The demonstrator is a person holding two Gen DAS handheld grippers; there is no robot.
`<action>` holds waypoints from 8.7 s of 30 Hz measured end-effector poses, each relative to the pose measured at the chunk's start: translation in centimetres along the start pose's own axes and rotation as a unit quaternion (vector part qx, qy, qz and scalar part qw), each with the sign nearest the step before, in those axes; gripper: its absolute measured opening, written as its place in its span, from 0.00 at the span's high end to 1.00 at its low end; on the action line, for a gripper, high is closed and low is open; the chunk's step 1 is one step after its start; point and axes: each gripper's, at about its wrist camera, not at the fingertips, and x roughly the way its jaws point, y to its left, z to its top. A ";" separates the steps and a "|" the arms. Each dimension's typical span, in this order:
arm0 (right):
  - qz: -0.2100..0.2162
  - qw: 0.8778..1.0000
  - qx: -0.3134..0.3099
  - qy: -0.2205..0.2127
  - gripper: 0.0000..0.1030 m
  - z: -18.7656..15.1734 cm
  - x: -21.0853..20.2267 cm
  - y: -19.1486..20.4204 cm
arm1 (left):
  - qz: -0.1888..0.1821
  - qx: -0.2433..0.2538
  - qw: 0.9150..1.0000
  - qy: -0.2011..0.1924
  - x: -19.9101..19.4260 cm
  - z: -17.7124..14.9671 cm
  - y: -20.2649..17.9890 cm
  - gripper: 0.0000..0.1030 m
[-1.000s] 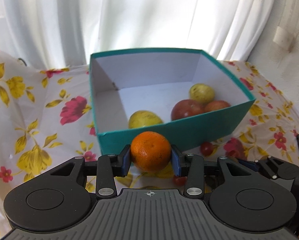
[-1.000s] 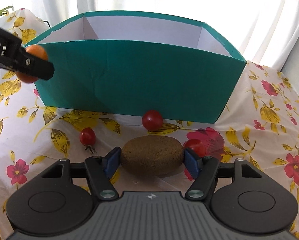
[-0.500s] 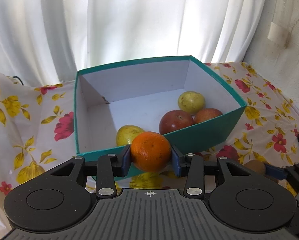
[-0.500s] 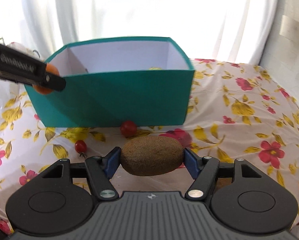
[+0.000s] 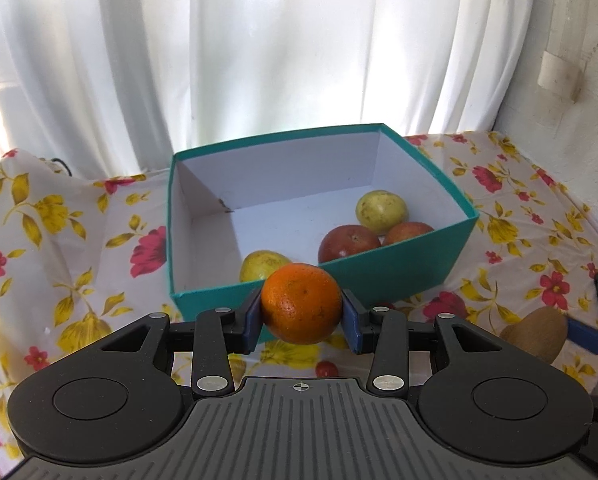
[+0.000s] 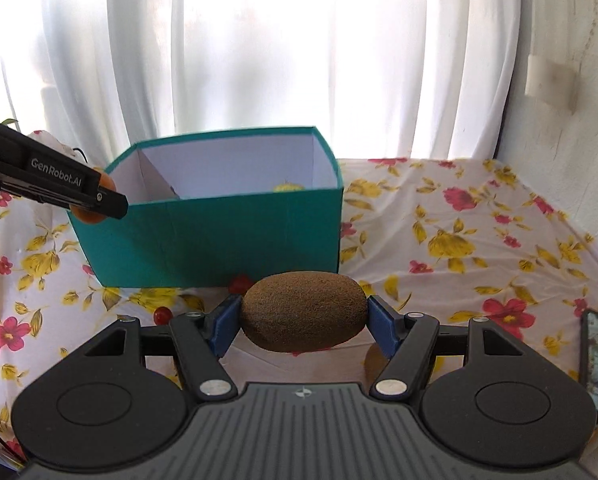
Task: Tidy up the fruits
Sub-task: 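Release the orange into the box while the right tool carries the kiwi over it, then open the right tool to drop the kiwi into the teal box, then grasp a cherry tomato on the cloth with the left tool while the right tool approaches another, then grasp the second cherry tomato with the right tool, then carry both cherry tomatoes over the teal box and open both tools inside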
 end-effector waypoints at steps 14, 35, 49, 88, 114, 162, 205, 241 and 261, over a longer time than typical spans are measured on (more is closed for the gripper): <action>-0.019 0.999 -0.010 -0.024 0.35 2.9 -2.2 0.0 | 0.031 -0.012 0.999 -0.002 0.7 3.2 1.5 0.56; -0.016 0.999 -0.048 -0.008 0.35 11.0 9.2 4.4 | 0.040 -0.022 0.994 0.099 16.3 6.4 3.9 0.56; -0.025 0.998 -0.046 0.019 0.35 10.5 11.4 4.0 | -0.012 -0.045 0.990 0.130 15.8 6.5 4.5 0.40; -0.013 0.997 -0.070 -0.010 0.21 10.6 11.8 5.4 | 0.007 -0.089 0.996 0.003 7.2 5.3 8.6 0.13; -0.029 0.999 0.027 -0.010 0.17 -2.0 -2.0 -0.6 | 0.042 0.027 0.999 0.018 4.6 -8.8 -1.6 0.44; -0.030 0.996 -0.024 0.080 0.61 -2.3 11.9 1.8 | 0.000 -0.041 0.999 0.026 1.4 -6.3 1.4 0.79; 0.016 0.998 -0.040 -0.038 0.75 8.3 3.9 3.4 | 0.059 -0.079 0.994 0.043 11.7 4.7 4.5 0.79; 0.096 0.993 -0.056 0.028 0.75 7.8 10.8 7.8 | 0.084 -0.155 0.983 -0.047 1.1 0.8 10.1 0.10; 0.076 0.996 -0.018 -0.030 0.34 9.0 8.1 5.9 | 0.072 -0.116 0.991 -0.009 1.5 -1.3 7.2 0.10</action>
